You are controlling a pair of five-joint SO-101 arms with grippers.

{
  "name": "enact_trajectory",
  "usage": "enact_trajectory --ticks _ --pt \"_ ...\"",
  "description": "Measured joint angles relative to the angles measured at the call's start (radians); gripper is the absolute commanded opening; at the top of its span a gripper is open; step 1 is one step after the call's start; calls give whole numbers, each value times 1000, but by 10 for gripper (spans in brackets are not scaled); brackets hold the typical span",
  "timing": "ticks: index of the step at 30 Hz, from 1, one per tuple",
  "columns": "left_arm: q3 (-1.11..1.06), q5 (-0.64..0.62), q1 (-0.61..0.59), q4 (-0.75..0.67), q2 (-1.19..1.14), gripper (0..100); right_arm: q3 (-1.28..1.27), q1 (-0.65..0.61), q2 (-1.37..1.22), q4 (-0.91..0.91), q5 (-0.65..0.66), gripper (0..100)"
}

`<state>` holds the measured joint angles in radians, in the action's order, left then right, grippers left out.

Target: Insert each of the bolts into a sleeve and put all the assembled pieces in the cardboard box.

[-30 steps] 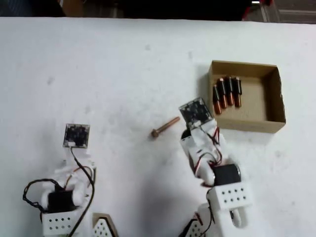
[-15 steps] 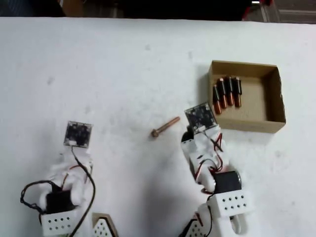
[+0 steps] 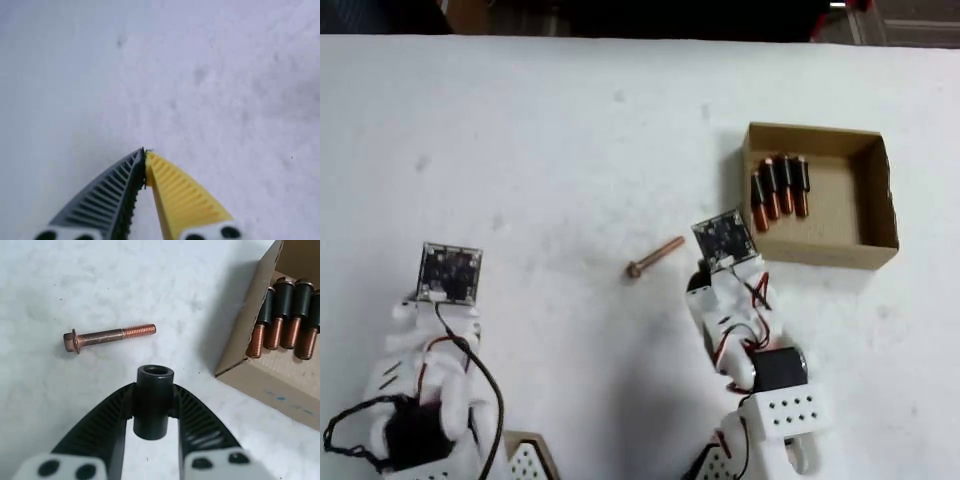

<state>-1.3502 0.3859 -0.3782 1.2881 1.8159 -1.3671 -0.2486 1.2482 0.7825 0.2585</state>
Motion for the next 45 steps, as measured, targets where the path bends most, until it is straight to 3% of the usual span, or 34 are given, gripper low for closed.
enact_trajectory --ticks 5,11,26,33,45 --pt "97 0 0 23 -46 20 0 0 0 0 0 16" --pt "279 0 29 23 -327 23 0 -2 0 0 0 16" --pt "499 98 373 23 -927 28 -32 0 0 -11 -6 16" --pt "621 100 476 66 -1131 205 -58 55 0 -80 -6 16" --pt "835 100 649 124 -1502 217 -58 74 0 -81 -6 16"
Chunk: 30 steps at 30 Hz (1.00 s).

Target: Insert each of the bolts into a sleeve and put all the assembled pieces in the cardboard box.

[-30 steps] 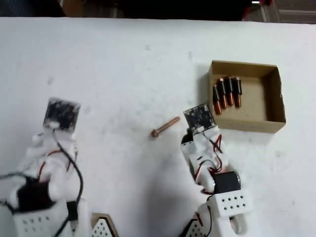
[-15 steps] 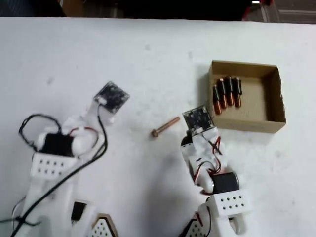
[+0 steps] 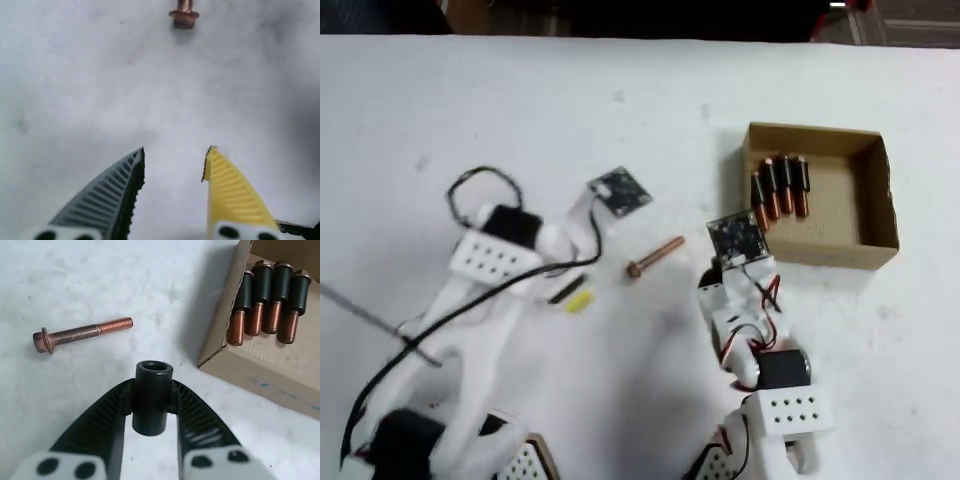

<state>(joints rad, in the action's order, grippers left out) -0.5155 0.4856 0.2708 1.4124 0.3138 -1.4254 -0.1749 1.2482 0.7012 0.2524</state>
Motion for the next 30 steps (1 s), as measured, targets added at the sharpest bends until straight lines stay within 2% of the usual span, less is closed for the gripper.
enact_trajectory --ticks 10,16,25,30 --pt "315 0 98 114 -339 225 0 0 0 0 0 16" --pt "486 5 153 189 -473 309 0 0 0 0 0 16" --pt "617 5 203 195 -628 309 0 0 0 0 0 16" --pt "664 5 203 133 -724 309 0 0 0 0 0 16"
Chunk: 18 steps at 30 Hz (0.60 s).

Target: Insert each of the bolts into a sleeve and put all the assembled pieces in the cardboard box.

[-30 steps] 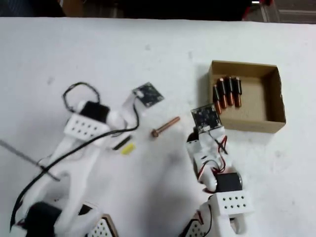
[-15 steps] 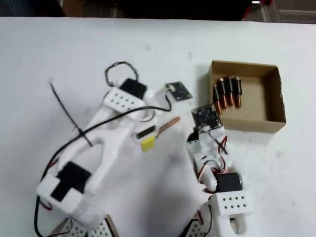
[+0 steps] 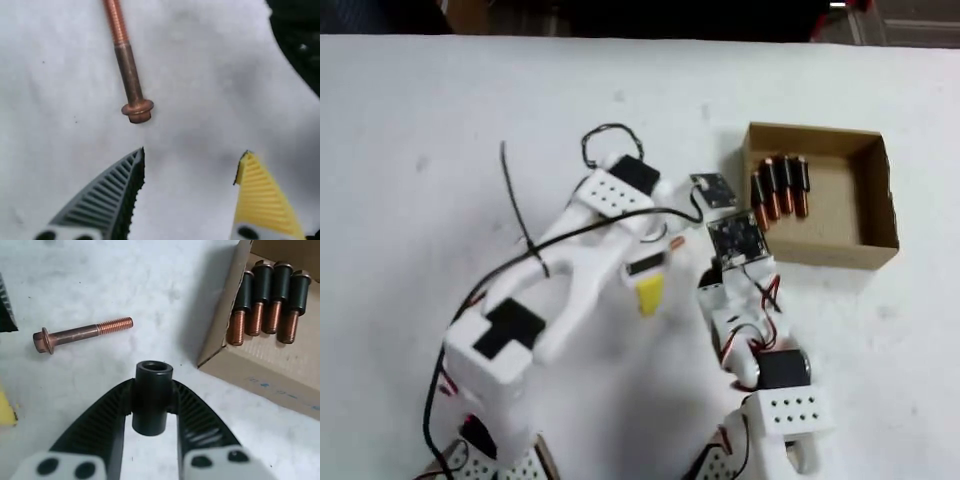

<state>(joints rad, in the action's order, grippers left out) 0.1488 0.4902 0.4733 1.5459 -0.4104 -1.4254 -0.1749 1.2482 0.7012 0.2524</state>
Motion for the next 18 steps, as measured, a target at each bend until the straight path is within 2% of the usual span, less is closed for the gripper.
enact_trajectory --ticks 7,18 --pt "141 0 -3 -18 -158 309 0 0 0 0 0 16" --pt "344 0 -87 -21 -367 309 -9 0 2 -3 0 16"
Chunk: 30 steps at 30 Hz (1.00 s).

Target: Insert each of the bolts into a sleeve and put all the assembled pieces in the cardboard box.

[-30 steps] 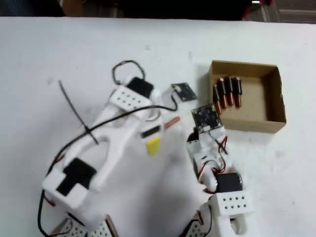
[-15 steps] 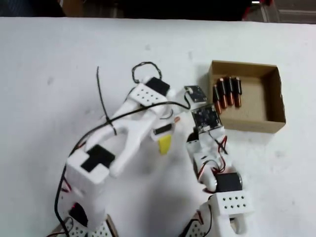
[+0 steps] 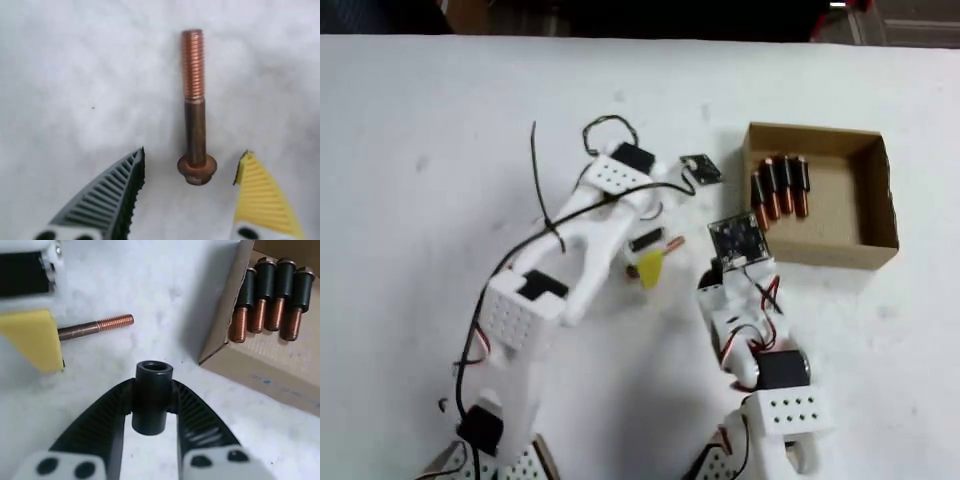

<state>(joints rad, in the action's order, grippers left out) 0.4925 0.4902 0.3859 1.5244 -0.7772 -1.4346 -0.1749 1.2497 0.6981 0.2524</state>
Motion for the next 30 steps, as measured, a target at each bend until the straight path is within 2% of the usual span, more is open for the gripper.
enact_trajectory --ticks 8,16,30 --pt "9 0 0 -2 -20 304 0 0 0 0 0 16" --pt "9 0 2 3 -20 50 0 0 0 0 0 16" --pt "11 2 2 3 -20 42 0 0 0 0 0 16"
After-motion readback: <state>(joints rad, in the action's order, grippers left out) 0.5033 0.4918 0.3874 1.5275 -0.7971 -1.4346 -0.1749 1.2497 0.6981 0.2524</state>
